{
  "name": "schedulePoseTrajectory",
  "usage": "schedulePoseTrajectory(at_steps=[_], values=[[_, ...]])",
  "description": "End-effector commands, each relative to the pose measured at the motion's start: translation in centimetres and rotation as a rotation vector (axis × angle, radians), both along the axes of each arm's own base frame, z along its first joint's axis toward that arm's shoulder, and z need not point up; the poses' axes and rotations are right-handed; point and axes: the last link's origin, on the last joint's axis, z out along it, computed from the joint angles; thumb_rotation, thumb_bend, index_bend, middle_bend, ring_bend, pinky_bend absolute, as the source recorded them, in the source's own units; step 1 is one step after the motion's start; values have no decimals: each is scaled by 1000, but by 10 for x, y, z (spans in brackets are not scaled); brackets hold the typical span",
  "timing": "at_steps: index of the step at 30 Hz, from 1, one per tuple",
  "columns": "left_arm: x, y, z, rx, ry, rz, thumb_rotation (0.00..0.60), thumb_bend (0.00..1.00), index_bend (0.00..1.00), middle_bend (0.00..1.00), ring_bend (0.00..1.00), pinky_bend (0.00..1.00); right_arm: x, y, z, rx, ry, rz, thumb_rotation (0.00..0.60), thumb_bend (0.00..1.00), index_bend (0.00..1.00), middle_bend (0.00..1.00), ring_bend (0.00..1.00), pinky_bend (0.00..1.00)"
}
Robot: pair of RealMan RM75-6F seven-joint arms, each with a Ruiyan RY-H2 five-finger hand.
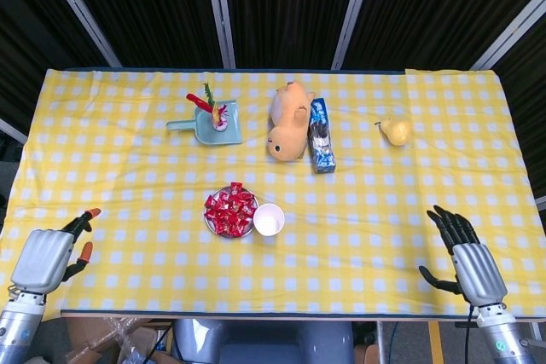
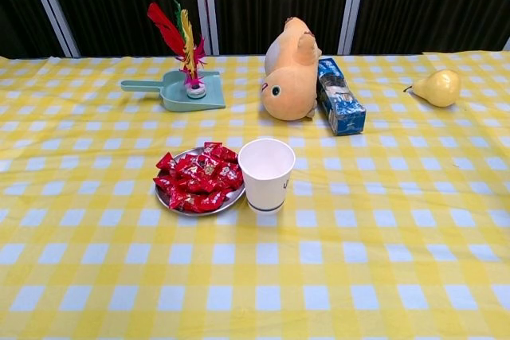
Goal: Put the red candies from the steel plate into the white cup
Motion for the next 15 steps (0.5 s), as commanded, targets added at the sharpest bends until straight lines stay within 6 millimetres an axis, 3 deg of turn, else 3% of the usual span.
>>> schedulePoseTrajectory(at_steps=[1,9,15], values=[[30,26,-16,-78,-9,-28,600,493,202,380,881,957,0,0,-1,8,-4,-3,600,327,0,0,0,0],[91,78,-44,-219,66,-108,600,134,66,275,886,957,-1,-3,1,15,-24,-24,600,327,0,0,0,0],[121,101,-70,-292,104,-101,600,70,70,262,893,957,-3,-5,3,19,-44,-42,600,327,0,0,0,0]])
